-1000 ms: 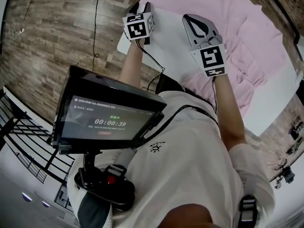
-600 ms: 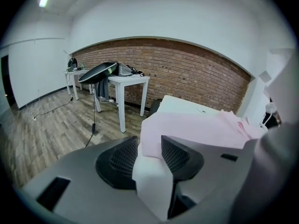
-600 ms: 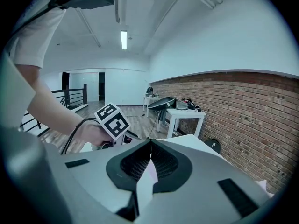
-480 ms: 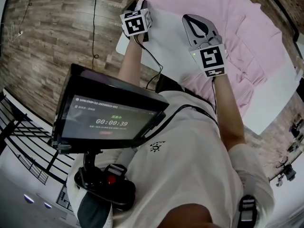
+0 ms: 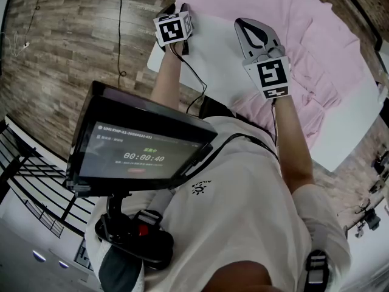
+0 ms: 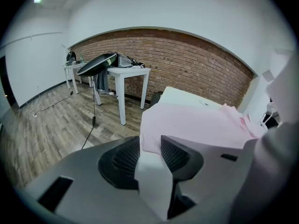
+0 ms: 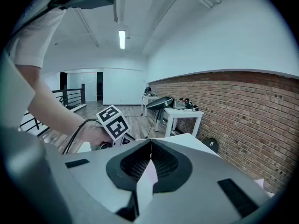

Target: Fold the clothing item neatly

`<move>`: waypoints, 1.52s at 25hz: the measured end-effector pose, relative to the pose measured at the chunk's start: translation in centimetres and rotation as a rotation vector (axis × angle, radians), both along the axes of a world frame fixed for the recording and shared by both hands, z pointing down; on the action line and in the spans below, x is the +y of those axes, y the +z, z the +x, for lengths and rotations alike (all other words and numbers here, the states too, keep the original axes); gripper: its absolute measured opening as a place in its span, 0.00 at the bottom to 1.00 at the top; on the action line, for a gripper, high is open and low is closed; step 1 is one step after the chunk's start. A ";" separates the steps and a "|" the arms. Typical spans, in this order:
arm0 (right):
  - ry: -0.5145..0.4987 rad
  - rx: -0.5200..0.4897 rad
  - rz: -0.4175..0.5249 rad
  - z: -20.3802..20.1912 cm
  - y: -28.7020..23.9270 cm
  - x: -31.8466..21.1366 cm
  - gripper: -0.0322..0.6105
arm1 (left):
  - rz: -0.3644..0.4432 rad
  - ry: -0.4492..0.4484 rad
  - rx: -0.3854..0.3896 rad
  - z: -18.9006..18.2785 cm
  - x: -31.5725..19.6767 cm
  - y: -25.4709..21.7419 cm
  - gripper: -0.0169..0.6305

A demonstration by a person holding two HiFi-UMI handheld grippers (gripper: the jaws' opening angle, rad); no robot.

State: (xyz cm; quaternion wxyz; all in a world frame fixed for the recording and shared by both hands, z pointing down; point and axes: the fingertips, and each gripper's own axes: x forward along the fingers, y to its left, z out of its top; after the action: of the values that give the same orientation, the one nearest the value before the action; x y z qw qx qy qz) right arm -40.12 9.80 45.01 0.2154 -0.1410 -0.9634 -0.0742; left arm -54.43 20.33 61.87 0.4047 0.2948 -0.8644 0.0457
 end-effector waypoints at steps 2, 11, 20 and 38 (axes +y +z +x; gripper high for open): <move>0.002 -0.001 -0.001 0.0 0.0 -0.1 0.06 | 0.001 -0.005 0.005 -0.1 0.1 0.0 0.25; -0.004 0.000 0.010 -0.1 0.0 0.1 0.06 | -0.037 -0.015 0.013 -0.6 0.5 0.1 0.18; 0.010 -0.009 0.005 -0.2 -0.1 0.2 0.06 | -0.044 0.044 -0.052 -0.9 -0.8 -1.2 0.09; 0.095 -0.054 0.006 3.4 -1.3 -2.3 0.06 | -0.005 0.149 -0.134 1.3 -5.5 -4.8 0.08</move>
State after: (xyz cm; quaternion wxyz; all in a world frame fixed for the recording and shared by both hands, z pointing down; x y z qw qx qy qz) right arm -36.70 7.50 43.68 0.1929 -0.0926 -0.9743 -0.0704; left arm -53.08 14.86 57.03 0.3421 0.3535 -0.8652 0.0973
